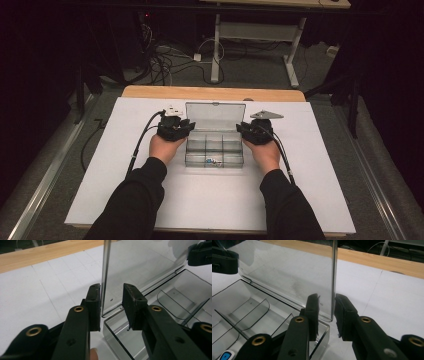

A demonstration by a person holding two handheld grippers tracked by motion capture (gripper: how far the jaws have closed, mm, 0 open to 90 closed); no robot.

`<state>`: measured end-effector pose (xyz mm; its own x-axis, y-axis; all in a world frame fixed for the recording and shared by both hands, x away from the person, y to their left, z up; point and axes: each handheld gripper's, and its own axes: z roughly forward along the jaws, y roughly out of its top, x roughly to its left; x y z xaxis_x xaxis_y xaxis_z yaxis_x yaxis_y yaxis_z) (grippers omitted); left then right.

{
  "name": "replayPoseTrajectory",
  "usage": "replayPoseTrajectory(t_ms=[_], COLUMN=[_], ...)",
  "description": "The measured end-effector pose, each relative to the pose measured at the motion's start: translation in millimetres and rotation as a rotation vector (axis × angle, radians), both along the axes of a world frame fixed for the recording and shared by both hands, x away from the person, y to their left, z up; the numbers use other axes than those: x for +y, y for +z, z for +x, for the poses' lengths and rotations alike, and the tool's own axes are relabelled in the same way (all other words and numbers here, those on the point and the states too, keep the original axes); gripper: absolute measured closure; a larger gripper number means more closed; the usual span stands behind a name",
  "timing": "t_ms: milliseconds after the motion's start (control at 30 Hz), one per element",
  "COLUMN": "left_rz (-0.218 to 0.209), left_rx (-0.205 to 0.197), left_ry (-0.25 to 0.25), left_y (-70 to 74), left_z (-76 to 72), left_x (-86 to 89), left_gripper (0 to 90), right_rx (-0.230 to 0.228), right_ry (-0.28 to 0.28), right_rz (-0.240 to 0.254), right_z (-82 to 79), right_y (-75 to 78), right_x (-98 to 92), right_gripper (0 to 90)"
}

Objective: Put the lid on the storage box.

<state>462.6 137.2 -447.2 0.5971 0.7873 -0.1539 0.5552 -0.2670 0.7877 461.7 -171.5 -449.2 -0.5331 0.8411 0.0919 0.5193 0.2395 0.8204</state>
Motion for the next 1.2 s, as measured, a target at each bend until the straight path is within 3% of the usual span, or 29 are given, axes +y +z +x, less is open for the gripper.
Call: replayPoseTrajectory(t_ms=[467, 600, 733, 1000, 1200], left_rz=[-0.017, -0.015, -0.019, -0.013, 0.005], left_rx=[-0.021, -0.027, -0.028, -0.031, -0.037], left_ry=[0.000, -0.005, -0.007, -0.009, -0.018], left_y=[6.2, 8.3, 8.1, 4.5, 0.2], left_z=[-13.2, -16.7, -20.2, -29.4, -37.6], left_x=[3.8, 4.6, 5.3, 5.7, 5.5], left_gripper=[66.4, 66.4, 66.4, 66.4, 66.4], right_rx=[-0.008, -0.010, -0.017, -0.060, -0.093], right_ry=[0.014, 0.018, 0.036, 0.071, 0.086], right_rz=[-0.003, -0.006, -0.032, -0.046, -0.012], right_z=[-17.8, -28.8, -40.1, -58.1, -68.6], right_y=[4.9, 4.7, 3.6, 4.0, 7.1], right_x=[-5.1, -7.3, -7.6, -8.2, -9.4], right_gripper=[72.6, 76.8, 90.0, 90.0, 90.0])
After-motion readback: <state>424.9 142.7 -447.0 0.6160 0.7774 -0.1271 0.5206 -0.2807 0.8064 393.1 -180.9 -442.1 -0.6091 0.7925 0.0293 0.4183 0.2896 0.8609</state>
